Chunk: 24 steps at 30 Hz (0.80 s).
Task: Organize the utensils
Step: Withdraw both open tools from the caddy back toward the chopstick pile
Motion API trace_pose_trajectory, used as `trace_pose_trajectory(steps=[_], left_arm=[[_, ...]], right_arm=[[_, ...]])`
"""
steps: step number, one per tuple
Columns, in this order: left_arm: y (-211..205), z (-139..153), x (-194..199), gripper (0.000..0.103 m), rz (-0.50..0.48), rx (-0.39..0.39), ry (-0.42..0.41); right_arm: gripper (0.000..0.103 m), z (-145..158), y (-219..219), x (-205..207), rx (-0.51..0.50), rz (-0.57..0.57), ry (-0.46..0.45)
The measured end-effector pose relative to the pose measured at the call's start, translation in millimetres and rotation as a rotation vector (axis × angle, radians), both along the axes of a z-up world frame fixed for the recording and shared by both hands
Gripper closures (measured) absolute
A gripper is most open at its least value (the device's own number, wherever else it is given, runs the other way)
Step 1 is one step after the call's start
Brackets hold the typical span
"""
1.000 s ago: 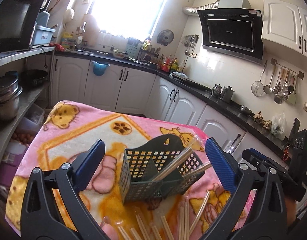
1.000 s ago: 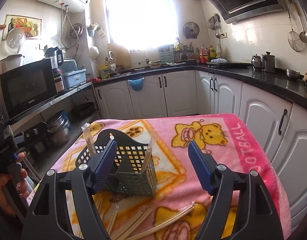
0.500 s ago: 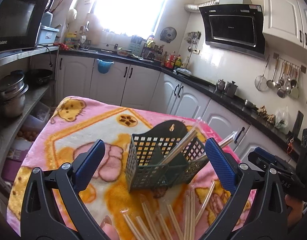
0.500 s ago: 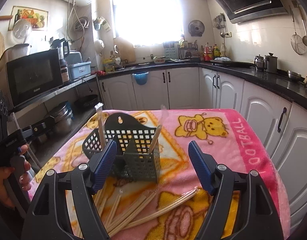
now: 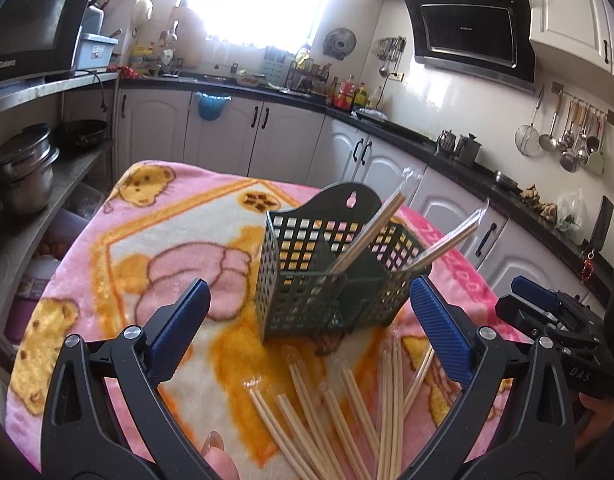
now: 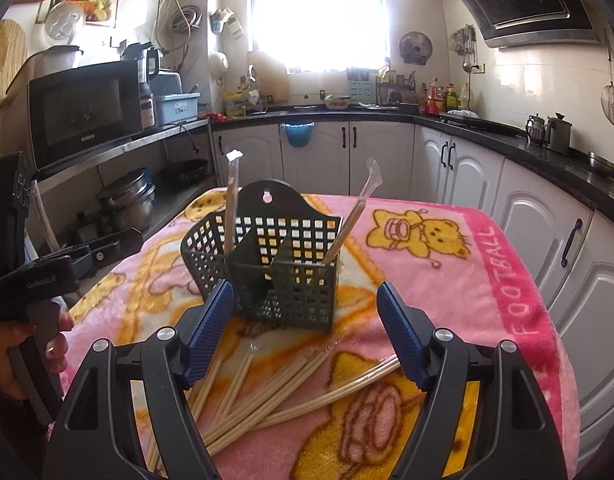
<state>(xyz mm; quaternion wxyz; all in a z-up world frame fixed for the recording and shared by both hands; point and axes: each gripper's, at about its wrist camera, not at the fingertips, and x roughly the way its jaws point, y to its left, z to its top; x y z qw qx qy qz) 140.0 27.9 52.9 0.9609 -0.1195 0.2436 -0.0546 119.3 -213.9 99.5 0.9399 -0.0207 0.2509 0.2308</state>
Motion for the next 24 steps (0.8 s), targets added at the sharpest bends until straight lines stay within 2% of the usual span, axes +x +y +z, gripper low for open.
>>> trace_pose_trajectory(steps=[14, 19, 21, 24], left_arm=[[20, -35, 0, 0.012, 0.028, -0.068, 0.118], [30, -54, 2, 0.039, 0.044, -0.101, 0.178], [35, -62, 4, 0.045, 0.055, -0.115, 0.203], [41, -75, 8, 0.058, 0.069, -0.137, 0.25]], right_arm=[[0.031, -20, 3, 1, -0.01, 0.018, 0.059], [0.031, -28, 4, 4, -0.017, 0.013, 0.085], [0.032, -32, 4, 5, -0.02, 0.014, 0.095], [0.034, -37, 5, 8, -0.027, 0.013, 0.109]])
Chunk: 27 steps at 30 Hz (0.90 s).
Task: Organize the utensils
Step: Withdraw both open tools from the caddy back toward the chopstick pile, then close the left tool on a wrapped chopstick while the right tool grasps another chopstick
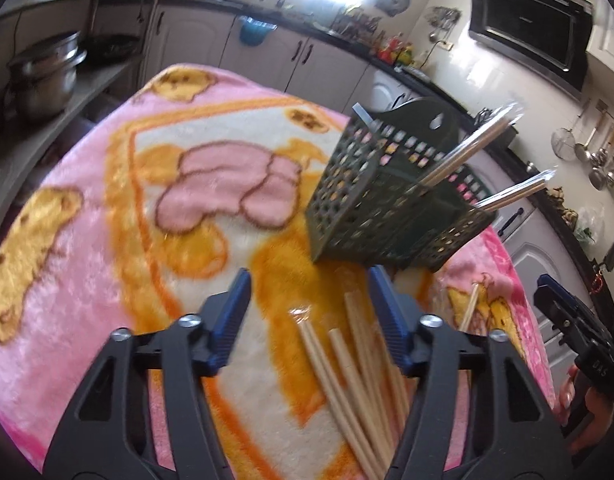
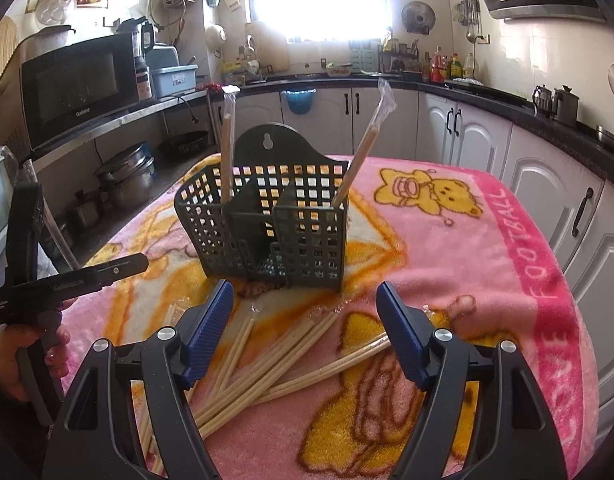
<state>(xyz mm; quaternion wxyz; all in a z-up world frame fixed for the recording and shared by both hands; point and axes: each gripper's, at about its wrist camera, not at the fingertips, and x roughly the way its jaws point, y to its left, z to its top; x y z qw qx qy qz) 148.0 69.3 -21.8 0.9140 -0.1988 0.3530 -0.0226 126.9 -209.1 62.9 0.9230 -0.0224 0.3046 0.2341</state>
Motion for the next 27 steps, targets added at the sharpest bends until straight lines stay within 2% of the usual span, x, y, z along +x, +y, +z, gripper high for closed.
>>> trace_pose_trajectory(steps=[3, 9, 16, 27], left_arm=[[4, -10, 3, 0.069, -0.004, -0.021, 0.033], [5, -30, 10, 0.081, -0.018, -0.056, 0.097], [-3, -44, 18, 0.082, -0.04, -0.047, 0.134], [-10, -46, 31, 0.082, -0.037, -0.013, 0.144]], right_arm=[[0.038, -5, 1, 4, -0.007, 0.002, 0.021], [0.053, -21, 5, 15, -0.03, 0.004, 0.071], [0.061, -41, 6, 33, -0.042, -0.005, 0.139], [0.068, -70, 4, 69, -0.025, -0.05, 0.249]])
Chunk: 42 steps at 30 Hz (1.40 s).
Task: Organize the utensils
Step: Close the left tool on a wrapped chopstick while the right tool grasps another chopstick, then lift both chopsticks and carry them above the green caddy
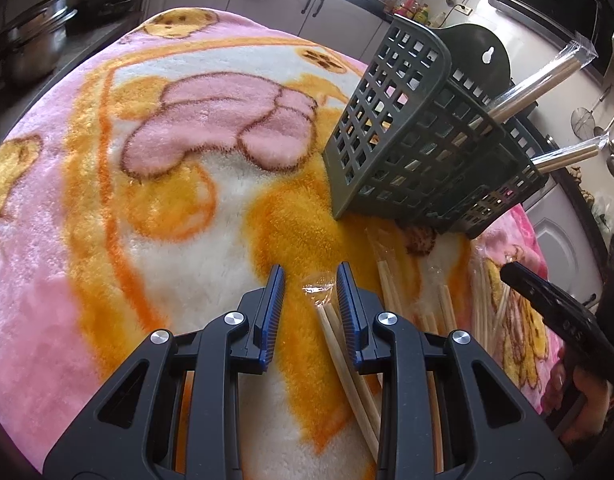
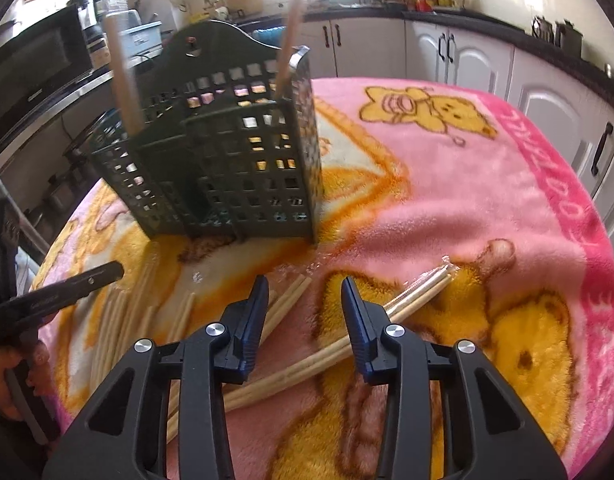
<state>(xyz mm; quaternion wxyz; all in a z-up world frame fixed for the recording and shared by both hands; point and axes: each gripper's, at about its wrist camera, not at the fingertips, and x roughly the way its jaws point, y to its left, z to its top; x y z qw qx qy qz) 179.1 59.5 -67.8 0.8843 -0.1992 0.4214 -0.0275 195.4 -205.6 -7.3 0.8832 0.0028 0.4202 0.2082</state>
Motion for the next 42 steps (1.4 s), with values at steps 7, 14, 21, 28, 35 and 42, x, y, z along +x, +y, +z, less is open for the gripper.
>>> trace_pose_trajectory(steps=[7, 14, 21, 28, 35, 42], left_arm=[[3, -2, 1, 0.09, -0.006, -0.001, -0.003], [8, -3, 0, 0.093, -0.008, -0.013, -0.005], [15, -6, -1, 0.098, -0.006, -0.054, -0.006], [23, -9, -5, 0.1, 0.0, -0.114, -0.008], [29, -2, -13, 0.101, 0.018, -0.14, -0.018], [30, 21, -27, 0.101, 0.017, -0.147, -0.083]], right_arm=[[0.078, -17, -5, 31, 0.062, -0.043, 0.079], [0.079, -27, -5, 48, 0.107, -0.047, 0.125], [0.1, -27, -15, 43, 0.116, -0.053, 0.125], [0.101, -15, -28, 24, 0.158, -0.083, 0.087], [0.101, 11, -37, 3, 0.191, -0.082, 0.017], [0.101, 42, -43, -22, 0.21, -0.045, -0.069]])
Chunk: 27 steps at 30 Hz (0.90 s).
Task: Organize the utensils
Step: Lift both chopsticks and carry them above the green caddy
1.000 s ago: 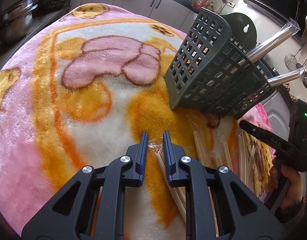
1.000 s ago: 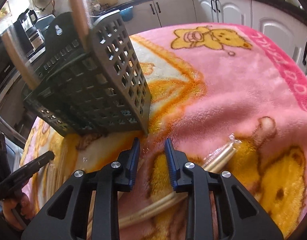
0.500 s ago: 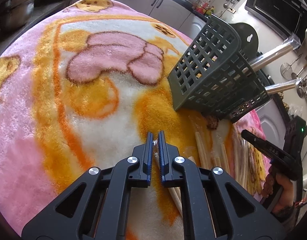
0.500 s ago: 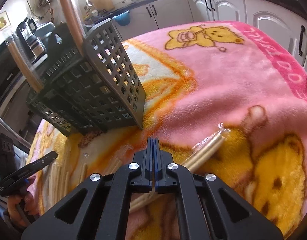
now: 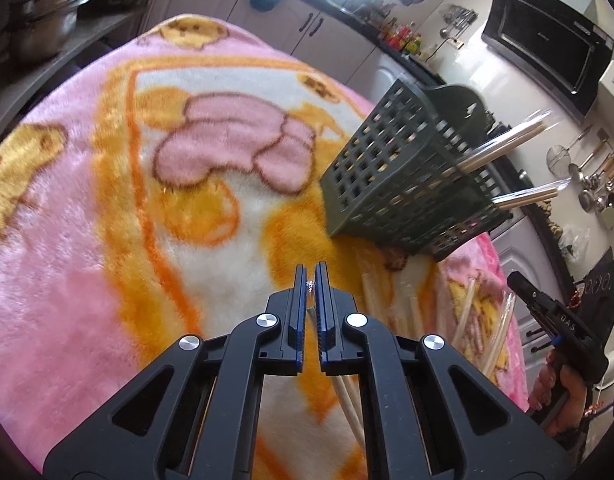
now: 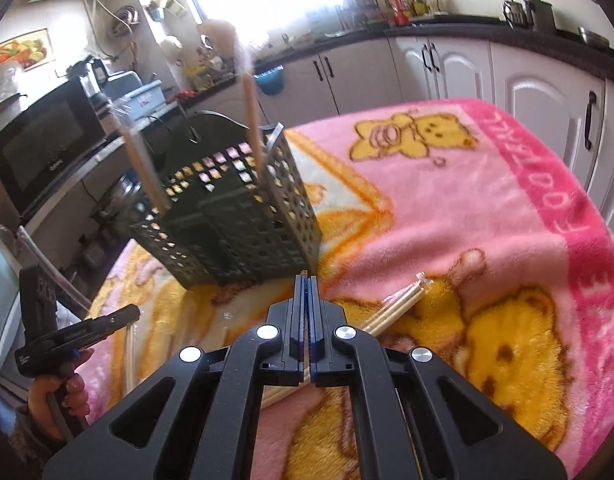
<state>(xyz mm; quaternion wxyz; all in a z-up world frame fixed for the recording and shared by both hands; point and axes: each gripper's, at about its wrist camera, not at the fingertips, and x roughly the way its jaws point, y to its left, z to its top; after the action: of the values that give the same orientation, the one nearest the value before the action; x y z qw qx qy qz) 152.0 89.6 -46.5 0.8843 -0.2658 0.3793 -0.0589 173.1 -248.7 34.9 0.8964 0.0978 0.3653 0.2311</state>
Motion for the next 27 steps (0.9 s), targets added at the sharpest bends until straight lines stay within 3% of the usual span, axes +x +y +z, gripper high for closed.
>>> trace_pose_trajectory(steps=[15, 27], left_arm=[[-19, 55, -21, 0.101, -0.046, -0.001, -0.143], [-42, 101, -15, 0.101, -0.117, 0.026, -0.237]], right_arm=[[0.101, 51, 4, -37, 0.064, 0.064, -0.142], [0.101, 98, 10, -59, 0.097, 0.115, -0.272]])
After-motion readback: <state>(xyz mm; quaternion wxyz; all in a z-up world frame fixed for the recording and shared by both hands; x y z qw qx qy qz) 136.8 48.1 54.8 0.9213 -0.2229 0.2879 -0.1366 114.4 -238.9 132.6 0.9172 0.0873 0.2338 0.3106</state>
